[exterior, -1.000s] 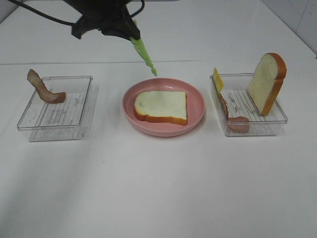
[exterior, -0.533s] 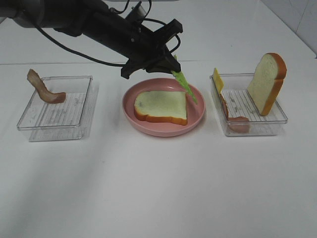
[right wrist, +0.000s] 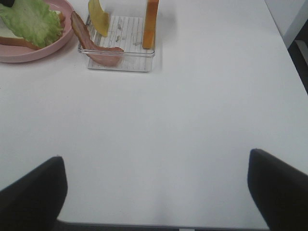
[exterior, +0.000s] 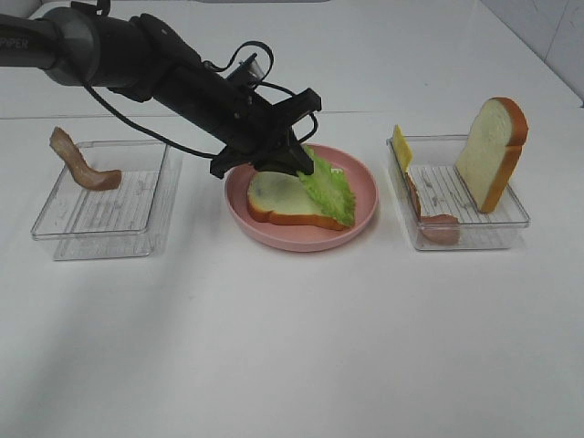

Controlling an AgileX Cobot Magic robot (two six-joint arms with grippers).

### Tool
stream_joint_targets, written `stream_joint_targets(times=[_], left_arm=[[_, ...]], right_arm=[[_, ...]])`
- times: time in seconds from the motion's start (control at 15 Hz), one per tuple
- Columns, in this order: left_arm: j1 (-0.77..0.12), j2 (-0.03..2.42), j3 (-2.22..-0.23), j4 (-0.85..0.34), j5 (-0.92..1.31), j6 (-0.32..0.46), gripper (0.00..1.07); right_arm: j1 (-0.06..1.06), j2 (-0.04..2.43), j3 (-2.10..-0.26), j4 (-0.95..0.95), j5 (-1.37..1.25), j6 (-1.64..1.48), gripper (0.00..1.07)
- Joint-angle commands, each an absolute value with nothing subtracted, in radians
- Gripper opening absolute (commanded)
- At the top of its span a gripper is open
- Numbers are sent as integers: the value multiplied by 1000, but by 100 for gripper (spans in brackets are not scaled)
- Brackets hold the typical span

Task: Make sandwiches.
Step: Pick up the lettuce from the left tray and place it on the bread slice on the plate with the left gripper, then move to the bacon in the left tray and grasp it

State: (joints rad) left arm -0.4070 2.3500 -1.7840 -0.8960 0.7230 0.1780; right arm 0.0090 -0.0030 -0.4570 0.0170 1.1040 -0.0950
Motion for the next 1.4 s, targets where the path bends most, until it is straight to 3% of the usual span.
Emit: stream_joint_targets(times=[0.07,0.33,0.53,0.67,0.73,0.8,1.07,1.4], left_arm=[[-408,2348,-1787,-749,712,82,0],[-409,2348,-1787,-705,679,66,1],[-409,2348,-1787,-705,651,65,28],[-409,2348,-1787,-705,651,67,60],[-409,2346,-1787,-705,658,67,82],[-409,2341,-1795,-700,673,67,90],[-409,2335,-1967,-645,863,39,94],[-409,2335,-2284,-353,1199,-121,94]], right_arm=[[6,-31,-454,16,1099,-101,99],[6,-31,-454,16,1099,-101,99],[6,-31,-454,16,1099,-101,99],[6,-31,-454,16,1099,-101,99],[6,-31,-454,16,1099,-101,99],[6,-31,-454,16,1099,-101,99],[6,-31,-454,16,1099,-101,99],[6,-31,-454,16,1099,-101,99]])
